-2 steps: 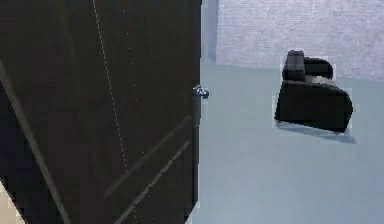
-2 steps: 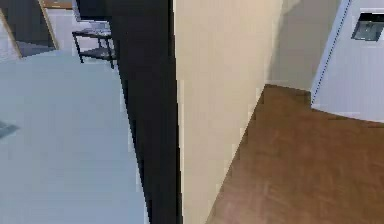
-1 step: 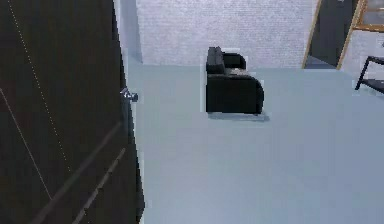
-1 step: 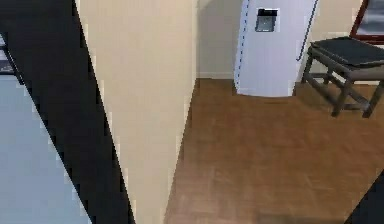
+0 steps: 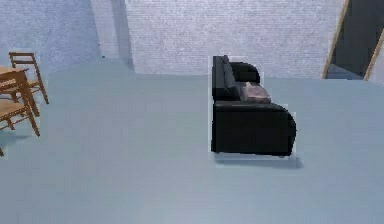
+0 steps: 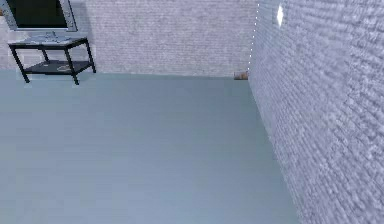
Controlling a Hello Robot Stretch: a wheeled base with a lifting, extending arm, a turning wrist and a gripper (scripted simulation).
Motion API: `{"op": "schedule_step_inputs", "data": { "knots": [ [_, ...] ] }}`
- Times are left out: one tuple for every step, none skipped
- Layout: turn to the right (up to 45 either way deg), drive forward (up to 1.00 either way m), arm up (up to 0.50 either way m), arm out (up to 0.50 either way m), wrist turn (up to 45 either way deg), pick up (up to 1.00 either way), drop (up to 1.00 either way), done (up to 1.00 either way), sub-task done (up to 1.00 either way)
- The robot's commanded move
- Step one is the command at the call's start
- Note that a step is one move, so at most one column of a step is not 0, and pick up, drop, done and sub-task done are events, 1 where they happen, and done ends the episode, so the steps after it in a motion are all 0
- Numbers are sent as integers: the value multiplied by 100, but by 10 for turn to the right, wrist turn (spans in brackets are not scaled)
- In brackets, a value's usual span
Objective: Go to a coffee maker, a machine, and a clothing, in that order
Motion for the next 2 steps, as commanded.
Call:
{"op": "schedule_step_inputs", "data": {
  "knots": [
    [30,0,0,0,0,0,0,0,0],
    [0,30,0,0,0,0,0,0,0]
  ]
}}
